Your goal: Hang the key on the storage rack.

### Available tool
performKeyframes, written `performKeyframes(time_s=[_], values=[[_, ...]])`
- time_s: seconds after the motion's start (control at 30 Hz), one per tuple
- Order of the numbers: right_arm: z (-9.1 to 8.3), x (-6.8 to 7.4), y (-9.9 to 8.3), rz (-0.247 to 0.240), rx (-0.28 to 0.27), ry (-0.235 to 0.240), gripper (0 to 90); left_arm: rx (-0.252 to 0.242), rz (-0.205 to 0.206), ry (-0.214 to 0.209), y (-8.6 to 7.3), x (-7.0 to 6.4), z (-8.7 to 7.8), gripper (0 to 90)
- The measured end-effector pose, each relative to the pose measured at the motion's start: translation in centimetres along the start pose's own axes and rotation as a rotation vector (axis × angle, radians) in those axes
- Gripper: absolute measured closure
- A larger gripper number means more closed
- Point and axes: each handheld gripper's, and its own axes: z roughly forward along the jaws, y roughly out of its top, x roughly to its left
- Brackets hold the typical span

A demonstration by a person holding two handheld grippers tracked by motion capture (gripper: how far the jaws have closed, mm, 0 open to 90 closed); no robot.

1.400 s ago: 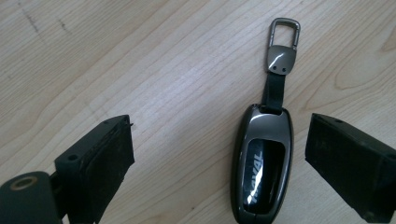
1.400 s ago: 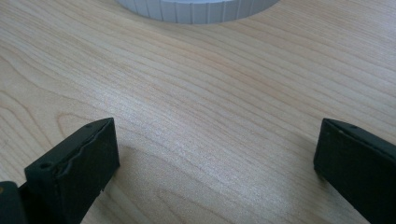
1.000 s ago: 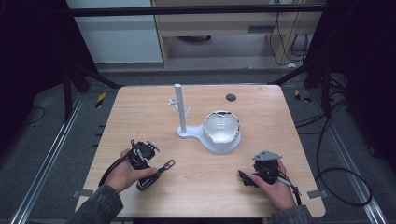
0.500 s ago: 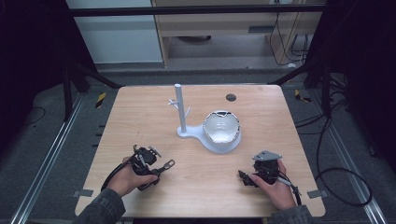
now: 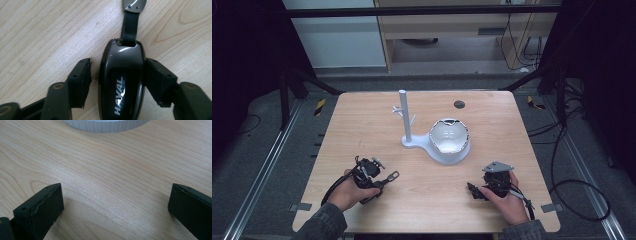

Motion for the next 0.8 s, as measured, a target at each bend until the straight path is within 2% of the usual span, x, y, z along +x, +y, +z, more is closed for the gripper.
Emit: performKeyframes(time_s=[0.03,0.27,0.37,0.53,0.57,0.6,0.63,0.67,0.7,0.8], values=[[0.0,0.0,0.0,0.0,0.0,0.0,0.4,0.0,0.004,-0.007,0.0,0.0,0.0,47.6],[0.0,0.0,0.0,0.002,0.0,0.002,0.4,-0.004,0.014,-0.007,-0.1,-0.1,-0.1,48.7],[0.0,0.0,0.0,0.001,0.0,0.002,0.4,-0.018,0.022,0.006,-0.2,0.0,-0.2,48.8],[0.0,0.0,0.0,0.001,0.0,0.002,0.4,-0.079,0.024,0.013,-0.6,0.5,-1.2,48.9],[0.0,0.0,0.0,0.002,-0.001,0.003,0.4,-0.108,0.02,0.021,-0.7,0.6,-1.8,49.0],[0.0,0.0,0.0,0.002,-0.001,0.003,0.4,-0.108,0.02,0.021,-0.7,0.6,-1.8,49.0],[0.0,0.0,0.0,0.002,0.0,0.003,0.4,-0.145,0.021,0.024,-0.7,0.8,-2.6,49.0],[0.0,0.0,0.0,0.002,0.0,0.003,0.4,-0.145,0.021,0.024,-0.7,0.8,-2.6,49.0],[0.0,0.0,0.0,0.002,-0.001,0.003,0.4,-0.176,0.016,0.023,-0.7,1.0,-3.5,49.0],[0.0,0.0,0.0,0.001,0.0,0.002,0.4,-0.203,0.015,0.022,-0.6,1.3,-4.3,49.0]])
